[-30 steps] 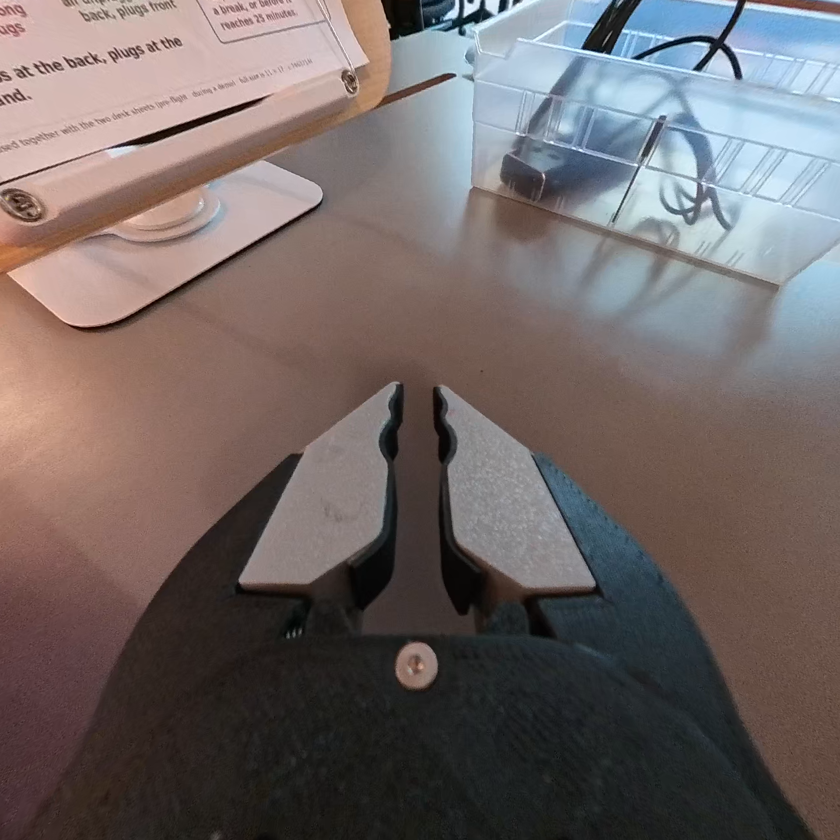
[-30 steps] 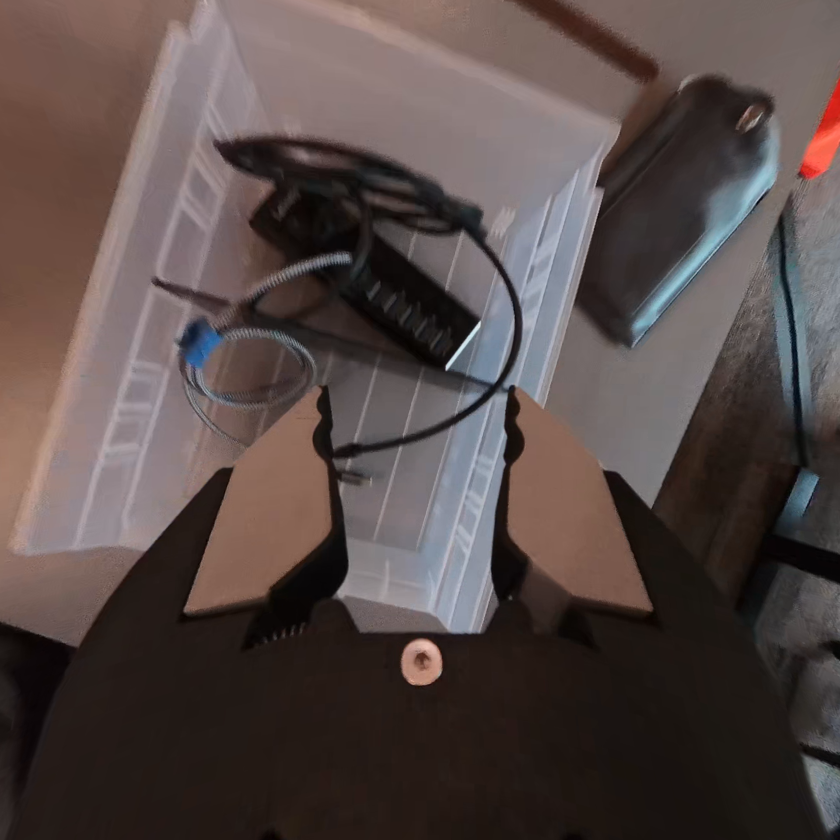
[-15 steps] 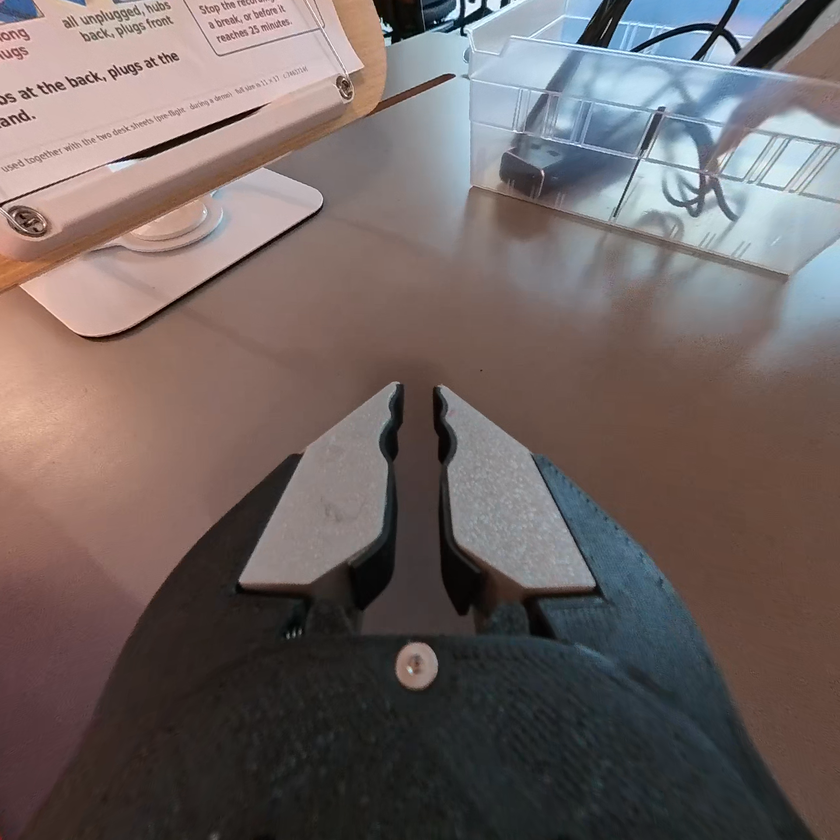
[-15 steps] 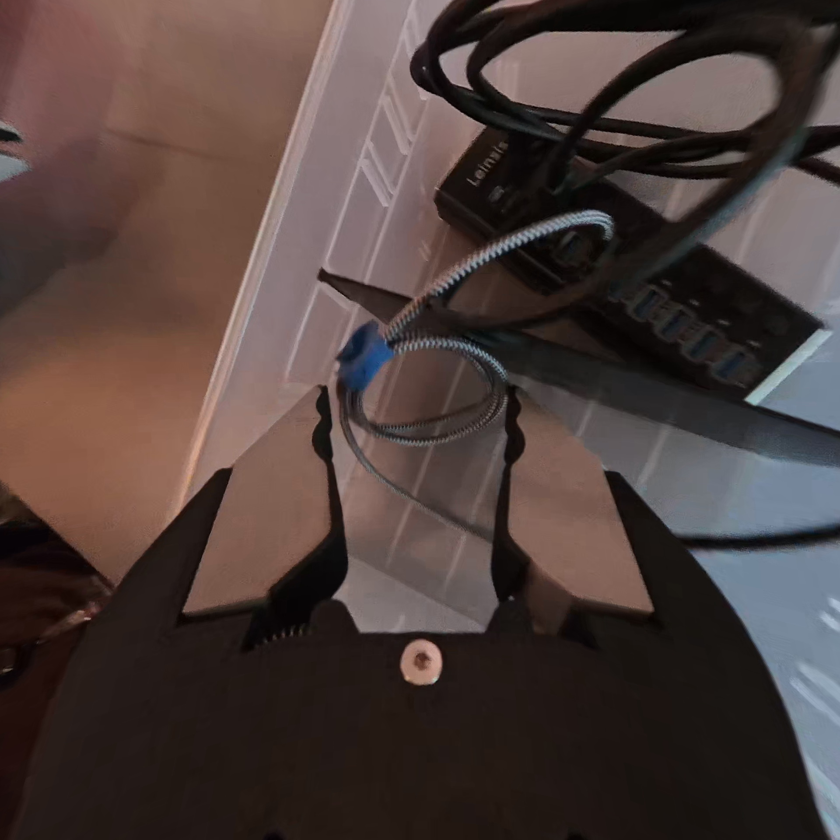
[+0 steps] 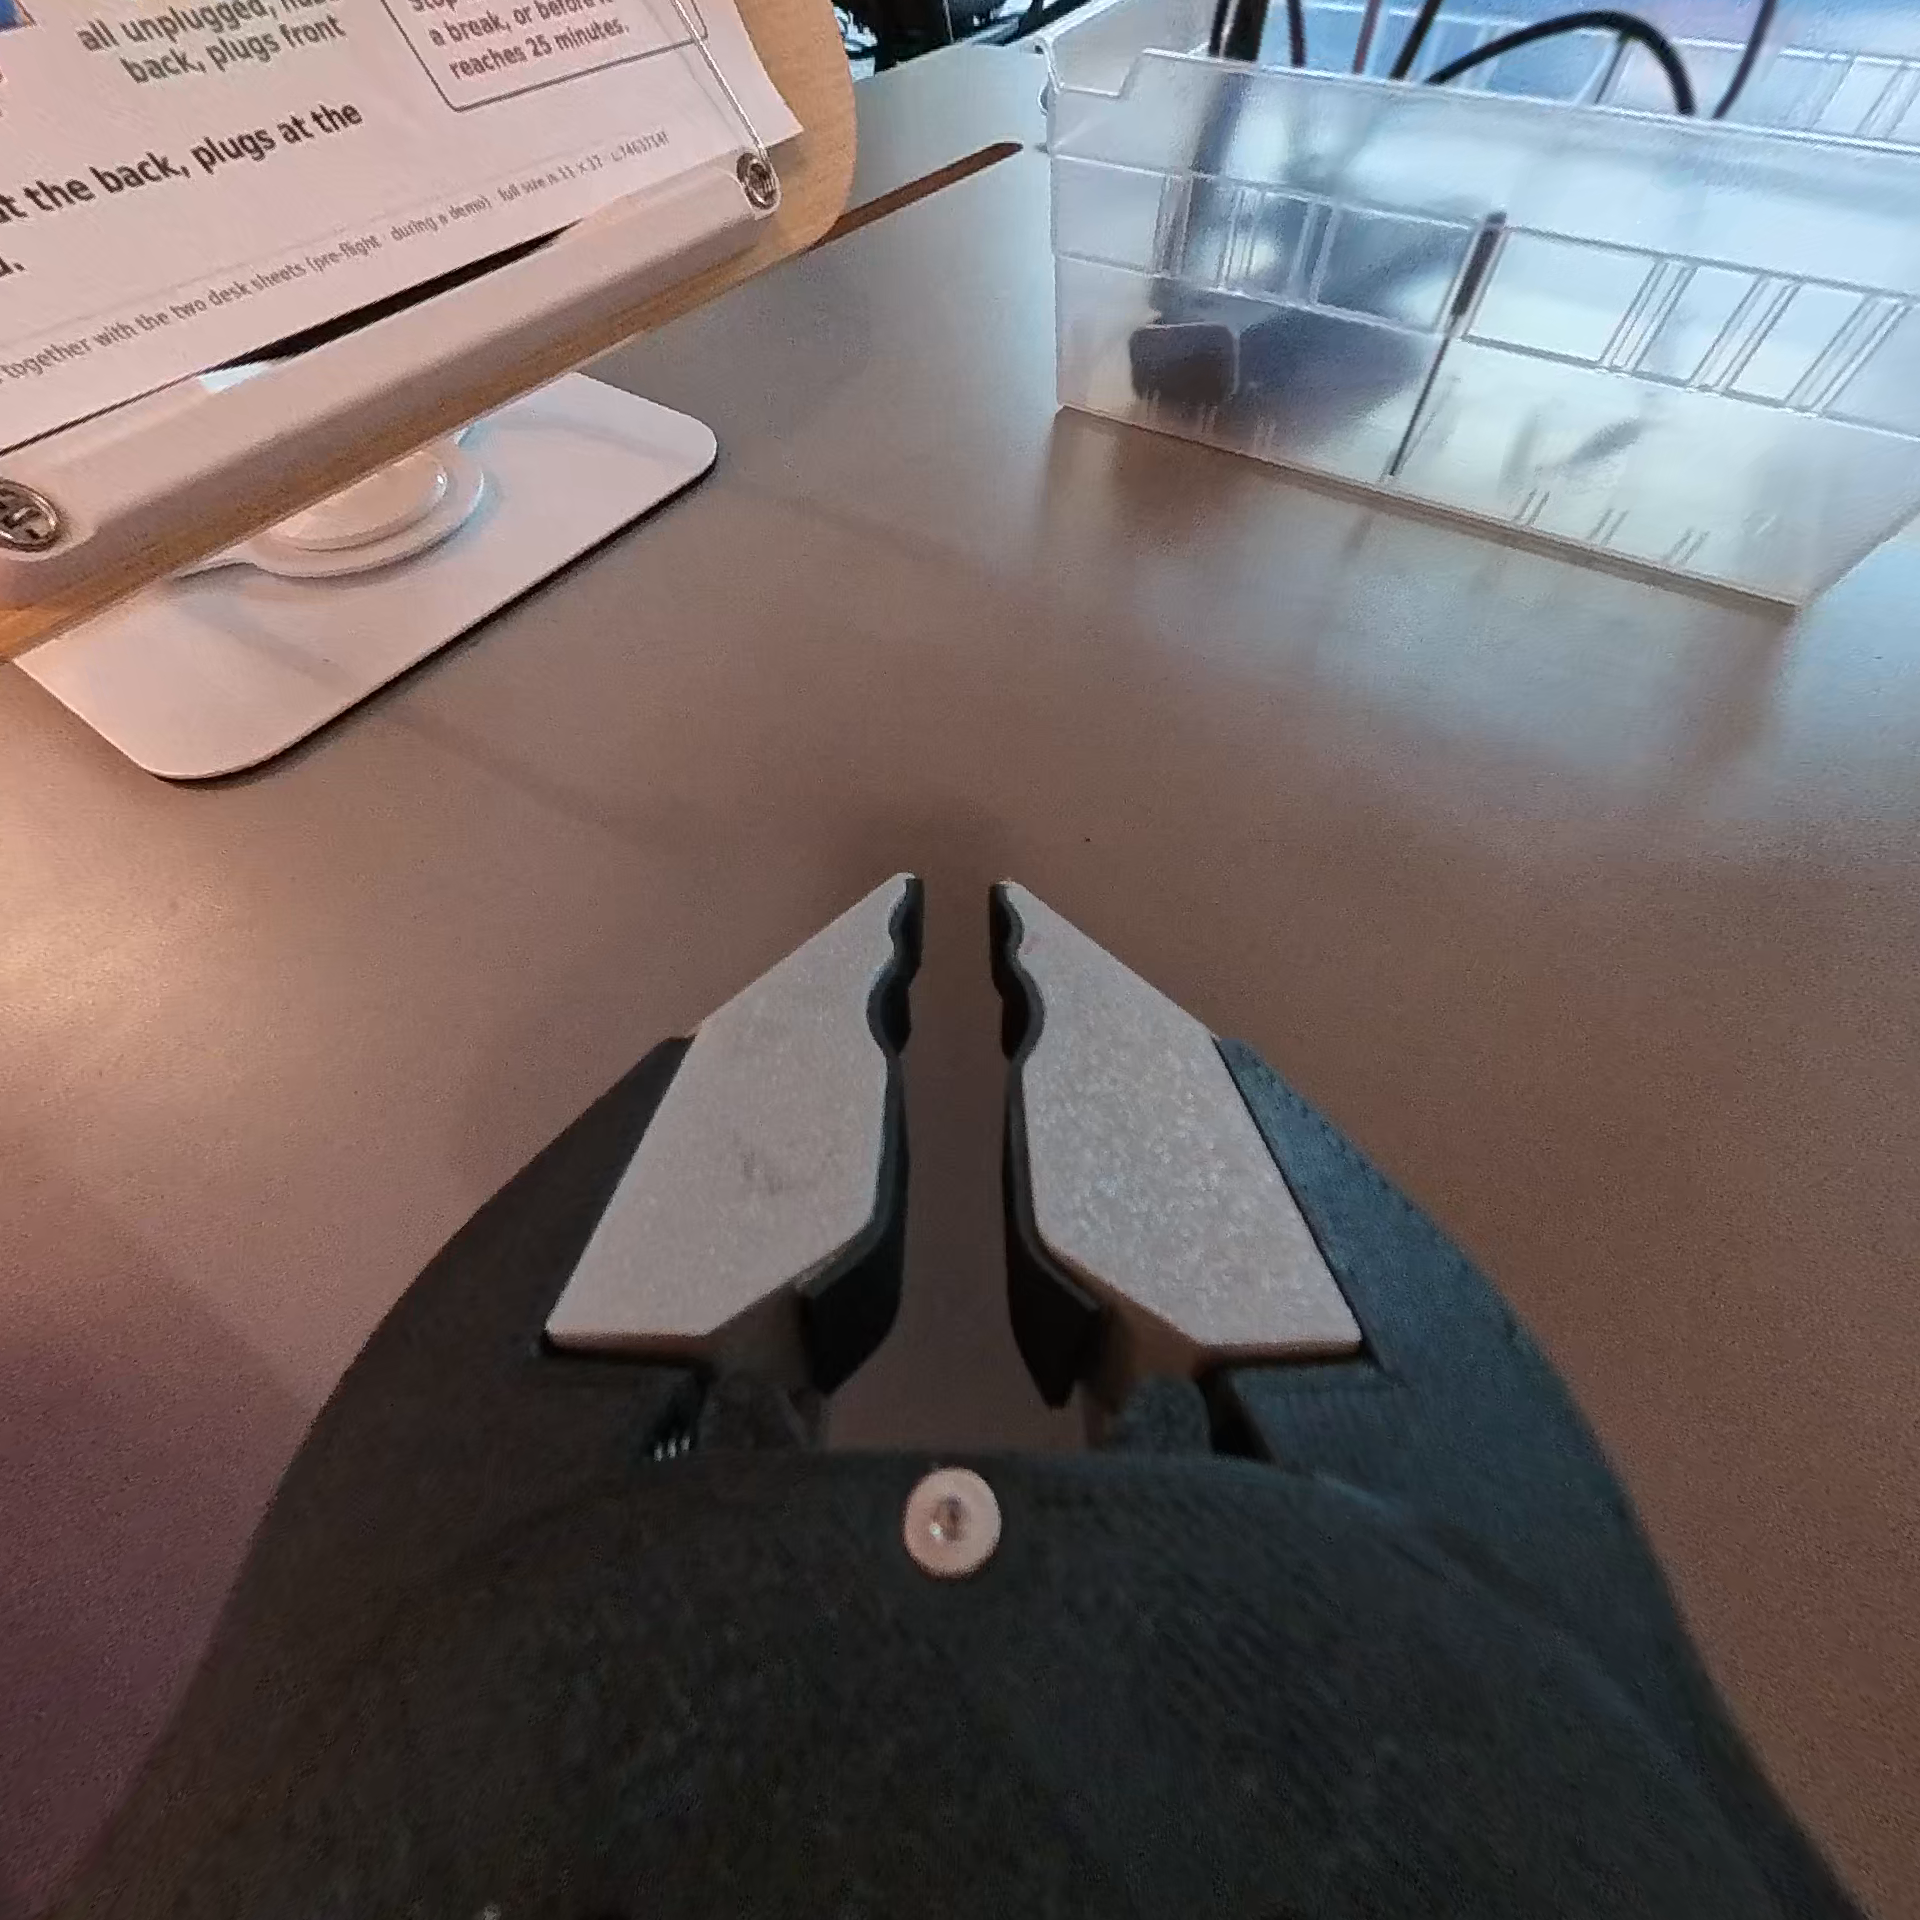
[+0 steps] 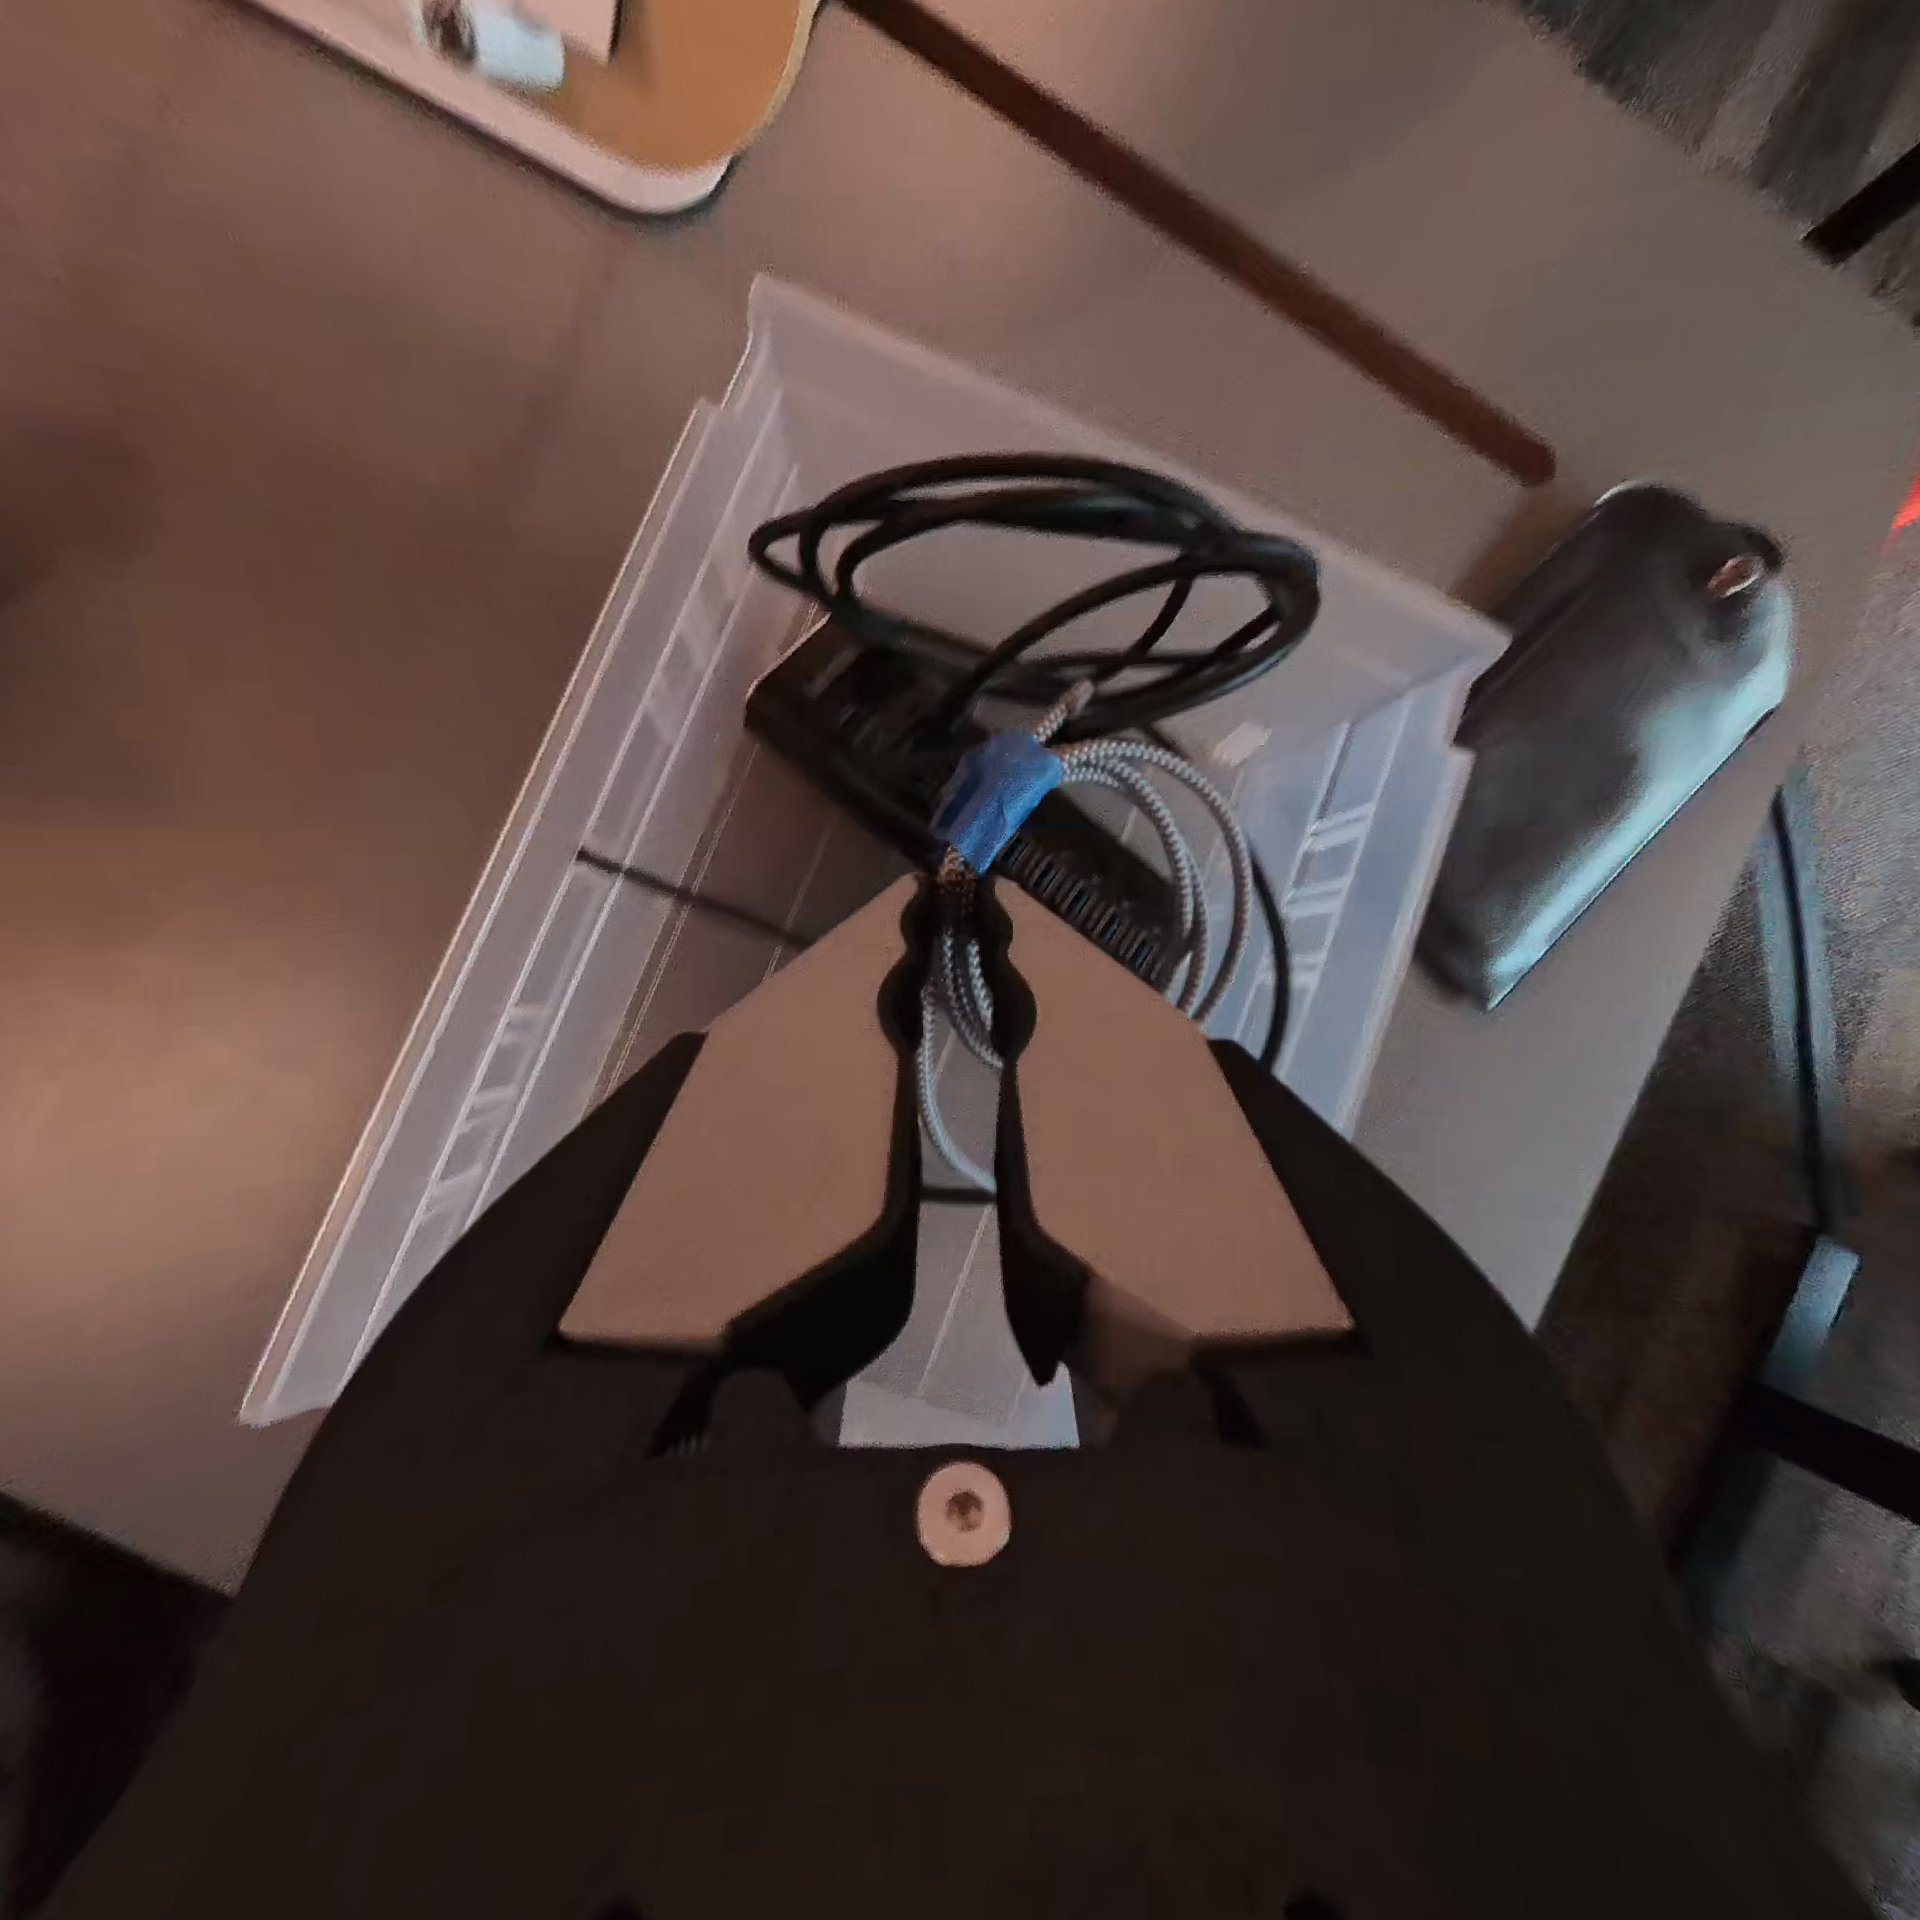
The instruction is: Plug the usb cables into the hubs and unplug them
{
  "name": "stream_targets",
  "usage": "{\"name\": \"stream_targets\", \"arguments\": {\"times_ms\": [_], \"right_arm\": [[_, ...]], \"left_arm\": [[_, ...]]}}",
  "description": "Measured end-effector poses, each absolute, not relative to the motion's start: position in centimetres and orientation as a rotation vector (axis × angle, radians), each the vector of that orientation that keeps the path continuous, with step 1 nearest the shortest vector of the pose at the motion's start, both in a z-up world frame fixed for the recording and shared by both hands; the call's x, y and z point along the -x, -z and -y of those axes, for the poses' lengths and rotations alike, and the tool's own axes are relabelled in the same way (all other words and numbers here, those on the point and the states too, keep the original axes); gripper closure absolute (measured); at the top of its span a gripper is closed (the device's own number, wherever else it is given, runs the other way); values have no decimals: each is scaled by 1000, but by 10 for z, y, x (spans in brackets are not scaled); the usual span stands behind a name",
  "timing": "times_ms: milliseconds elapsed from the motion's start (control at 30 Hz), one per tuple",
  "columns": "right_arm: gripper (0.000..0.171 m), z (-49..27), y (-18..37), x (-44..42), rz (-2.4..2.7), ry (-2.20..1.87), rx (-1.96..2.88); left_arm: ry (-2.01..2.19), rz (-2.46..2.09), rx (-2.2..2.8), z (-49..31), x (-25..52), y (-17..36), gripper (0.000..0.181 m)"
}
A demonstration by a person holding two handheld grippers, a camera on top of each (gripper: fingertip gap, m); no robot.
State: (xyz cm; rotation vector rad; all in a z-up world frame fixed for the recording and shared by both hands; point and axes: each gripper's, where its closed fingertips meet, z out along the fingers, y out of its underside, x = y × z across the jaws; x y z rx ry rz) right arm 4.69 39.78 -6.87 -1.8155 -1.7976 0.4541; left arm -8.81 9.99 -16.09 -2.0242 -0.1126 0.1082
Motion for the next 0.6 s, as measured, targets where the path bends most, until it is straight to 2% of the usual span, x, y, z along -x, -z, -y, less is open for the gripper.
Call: {"name": "stream_targets", "arguments": {"times_ms": [200,467,600], "right_arm": [[167,-424,63,3,1827,-284,1596],[170,-428,142,21,2152,45,1560],[170,-428,147,25,2178,90,1605]], "left_arm": [[-93,126,2011,-99,89,159,171],[-94,122,2018,-100,89,160,171],[-93,110,2029,-101,87,162,171]]}}
